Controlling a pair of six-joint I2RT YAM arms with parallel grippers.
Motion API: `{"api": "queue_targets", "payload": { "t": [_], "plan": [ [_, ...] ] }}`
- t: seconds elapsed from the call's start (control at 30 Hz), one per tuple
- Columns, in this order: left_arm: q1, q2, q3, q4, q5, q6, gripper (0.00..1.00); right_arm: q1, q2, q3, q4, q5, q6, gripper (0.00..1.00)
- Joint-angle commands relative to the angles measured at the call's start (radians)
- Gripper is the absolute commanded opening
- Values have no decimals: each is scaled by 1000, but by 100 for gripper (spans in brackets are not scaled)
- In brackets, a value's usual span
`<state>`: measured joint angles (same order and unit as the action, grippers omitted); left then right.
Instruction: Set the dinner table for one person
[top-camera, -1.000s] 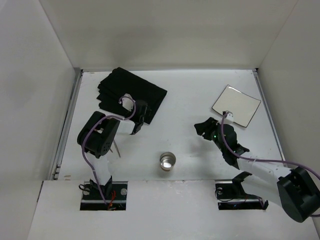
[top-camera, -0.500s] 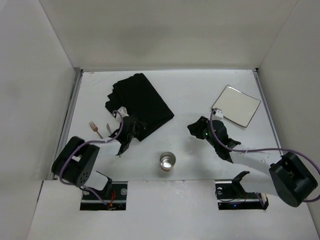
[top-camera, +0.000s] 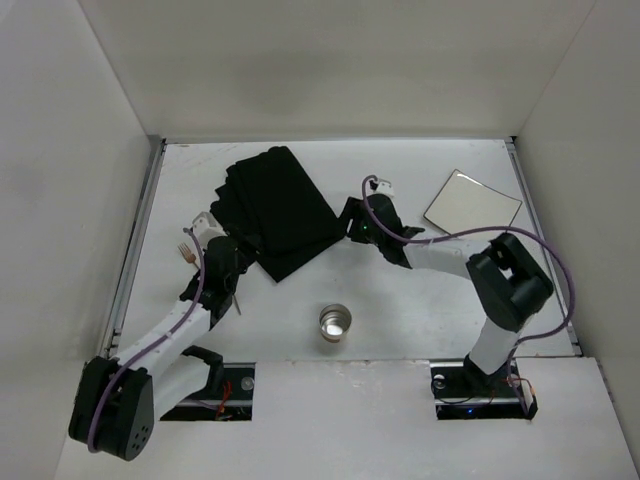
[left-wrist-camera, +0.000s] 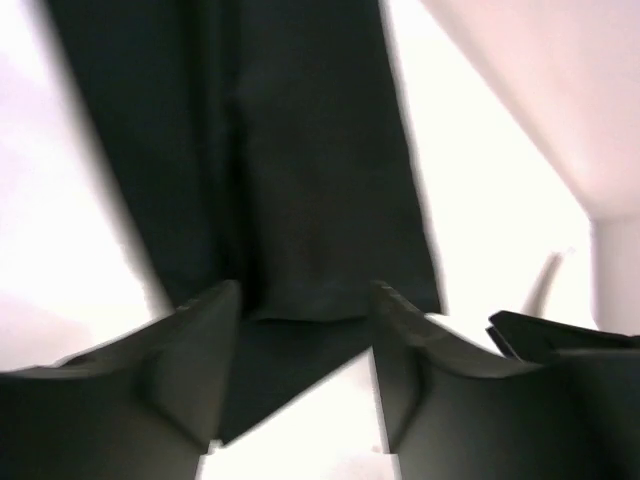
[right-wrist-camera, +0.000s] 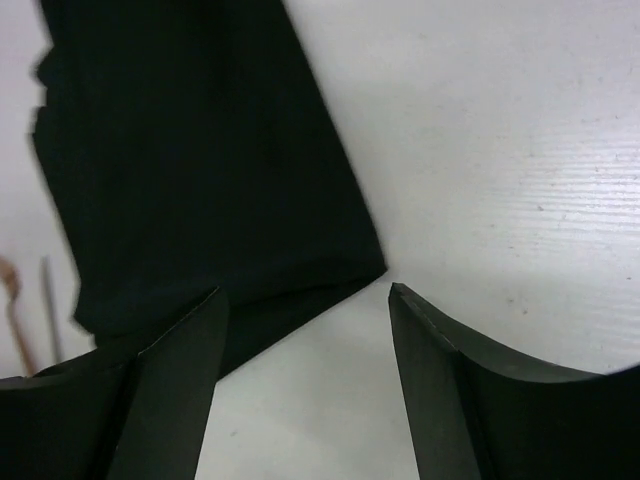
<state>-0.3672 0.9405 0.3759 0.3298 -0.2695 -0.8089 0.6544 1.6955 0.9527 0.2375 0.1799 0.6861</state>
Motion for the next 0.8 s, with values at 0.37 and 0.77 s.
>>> {"api": "queue_targets", "payload": {
  "t": [0.37, 0.77],
  "plan": [
    [76, 398, 26, 101, 1, -138, 36, -52, 222, 164, -54, -76, 179, 28],
    [72, 609, 168, 146, -25, -139, 22, 17, 3, -242, 167, -16, 288, 14]
  ]
}}
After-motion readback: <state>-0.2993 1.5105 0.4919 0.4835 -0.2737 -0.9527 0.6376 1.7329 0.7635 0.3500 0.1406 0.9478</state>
